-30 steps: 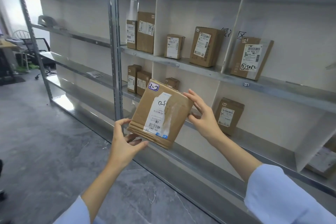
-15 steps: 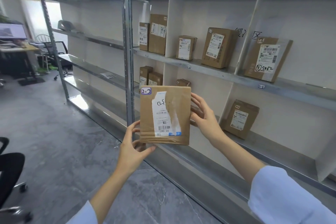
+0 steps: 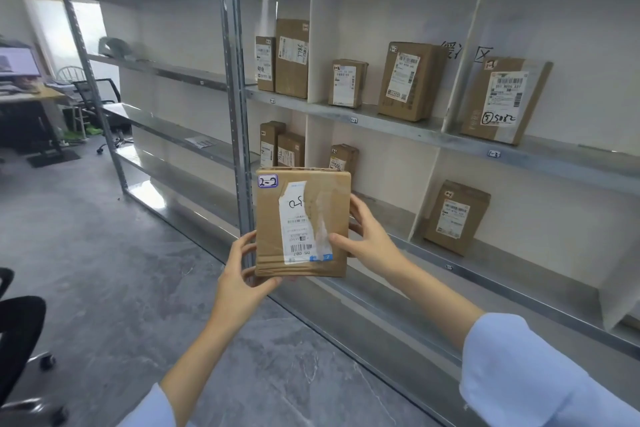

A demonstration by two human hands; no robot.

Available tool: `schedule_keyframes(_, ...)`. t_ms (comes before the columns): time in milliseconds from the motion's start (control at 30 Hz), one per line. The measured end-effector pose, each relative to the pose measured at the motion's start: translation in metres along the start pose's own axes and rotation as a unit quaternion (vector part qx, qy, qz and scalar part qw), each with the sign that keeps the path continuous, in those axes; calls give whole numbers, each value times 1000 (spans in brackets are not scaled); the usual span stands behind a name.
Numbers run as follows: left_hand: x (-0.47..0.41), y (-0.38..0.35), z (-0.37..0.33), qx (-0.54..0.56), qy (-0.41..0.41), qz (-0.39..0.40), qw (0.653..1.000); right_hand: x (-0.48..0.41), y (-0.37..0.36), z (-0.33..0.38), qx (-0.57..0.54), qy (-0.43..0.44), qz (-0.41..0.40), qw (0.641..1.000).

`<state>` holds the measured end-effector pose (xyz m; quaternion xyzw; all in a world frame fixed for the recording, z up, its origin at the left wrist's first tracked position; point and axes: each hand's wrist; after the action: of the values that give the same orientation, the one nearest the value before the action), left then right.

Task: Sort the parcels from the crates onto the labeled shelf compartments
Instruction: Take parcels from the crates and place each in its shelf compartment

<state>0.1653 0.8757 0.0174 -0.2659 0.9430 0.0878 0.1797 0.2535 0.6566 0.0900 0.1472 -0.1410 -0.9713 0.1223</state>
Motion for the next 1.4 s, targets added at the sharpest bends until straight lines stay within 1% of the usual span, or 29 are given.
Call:
schedule_keyframes(100,-6,1,5,-12,5,-1,1000,-4,-9,-5,3,2,-10,1000)
schedule_keyframes(300,-27,0,14,-17,34,5,999,-25,-20,-23,-46,-27,8,999)
schedule_keyframes(467,-55,-20,26,-40,41,25,998,-55,-19,-50,-66,-25,-28,997)
schedule_keyframes(567,-82,-41,41,-54,38,51,997,-80,-13,-75,-76,-36,-52,995)
schedule_keyframes(733,-148,-96,67,-72,28,118,990,-137,14,-118,-76,-39,-109,990)
schedule_keyframes(800,-179,-122,77,-105,29,136,985,-164,28,-136,-69,-38,-129,988)
schedule_keyframes(900,-225,-159,99,-168,25,135,976,-206,52,-164,-44,-49,-153,986)
schedule_keyframes(1000,-263,-190,121,-244,-26,146,958,-246,74,-198,-29,-70,-184,980)
schedule_keyframes(1100,-293,-218,140,-334,-86,163,924,-281,90,-230,-12,-92,-218,972)
schedule_keyframes(1200,-317,-242,158,-402,-113,182,890,-308,97,-262,3,-114,-256,960)
schedule_keyframes(1267,-329,-257,169,-424,-129,199,874,-321,99,-281,17,-127,-276,953)
schedule_keyframes(1400,-355,-281,191,-425,-143,222,866,-343,101,-309,40,-144,-301,942)
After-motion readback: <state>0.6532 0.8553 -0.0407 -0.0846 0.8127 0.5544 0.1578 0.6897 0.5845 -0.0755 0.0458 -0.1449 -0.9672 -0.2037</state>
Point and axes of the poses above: each hand's wrist, its own x-axis away from the middle knuckle, its own y-axis out of the back of the hand, z = x × y, and after that the axes turned 10 degrees about -z, right-handed
